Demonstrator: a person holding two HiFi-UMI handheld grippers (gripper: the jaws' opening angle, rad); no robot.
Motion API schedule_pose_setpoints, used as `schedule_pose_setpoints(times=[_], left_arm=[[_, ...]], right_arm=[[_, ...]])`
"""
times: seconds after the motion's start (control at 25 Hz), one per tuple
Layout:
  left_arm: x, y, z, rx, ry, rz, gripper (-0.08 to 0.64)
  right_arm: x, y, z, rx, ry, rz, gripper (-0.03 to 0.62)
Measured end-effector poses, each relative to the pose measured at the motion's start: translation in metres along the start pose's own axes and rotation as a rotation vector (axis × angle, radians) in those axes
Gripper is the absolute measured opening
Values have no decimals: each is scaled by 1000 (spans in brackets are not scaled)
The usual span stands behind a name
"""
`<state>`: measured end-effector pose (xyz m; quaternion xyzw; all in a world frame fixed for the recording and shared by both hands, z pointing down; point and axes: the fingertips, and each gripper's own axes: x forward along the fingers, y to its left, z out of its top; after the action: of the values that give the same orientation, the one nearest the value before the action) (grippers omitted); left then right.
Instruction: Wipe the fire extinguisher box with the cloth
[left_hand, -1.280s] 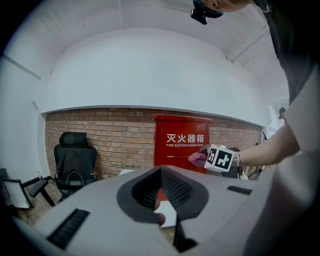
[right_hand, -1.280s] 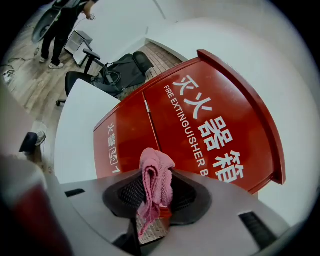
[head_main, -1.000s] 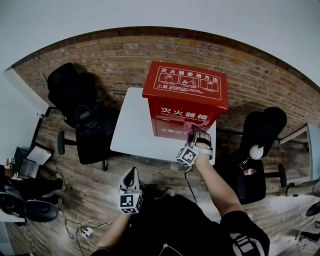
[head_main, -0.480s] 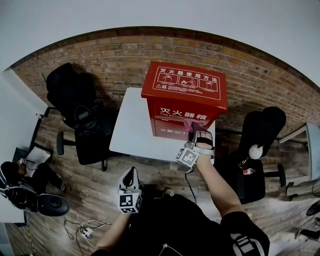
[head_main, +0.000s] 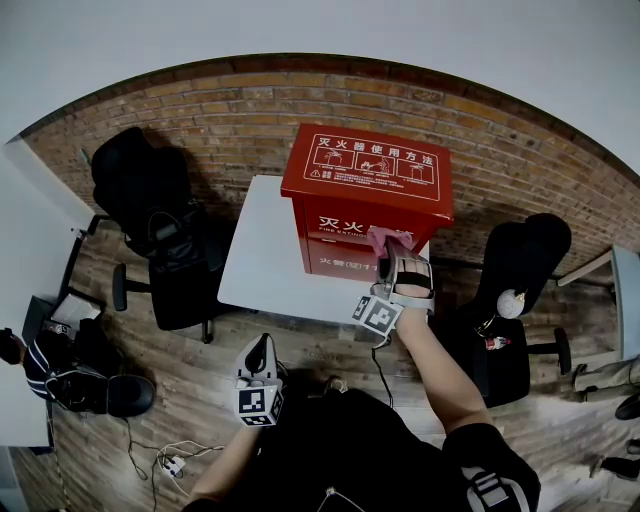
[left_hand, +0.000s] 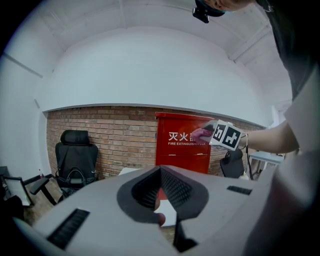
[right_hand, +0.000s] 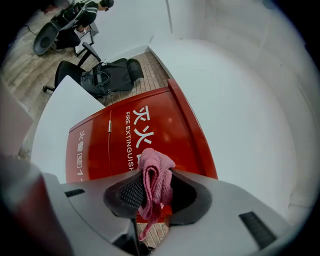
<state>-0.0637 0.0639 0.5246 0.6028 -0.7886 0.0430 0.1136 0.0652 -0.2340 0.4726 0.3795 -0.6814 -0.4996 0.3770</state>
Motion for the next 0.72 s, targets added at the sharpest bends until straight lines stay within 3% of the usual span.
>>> schedule_pose_setpoints(times=[0.72], left_arm=[[4, -2, 2, -2, 6, -3, 21]], right_arm=[[-10, -63, 16, -7, -58, -98, 121]])
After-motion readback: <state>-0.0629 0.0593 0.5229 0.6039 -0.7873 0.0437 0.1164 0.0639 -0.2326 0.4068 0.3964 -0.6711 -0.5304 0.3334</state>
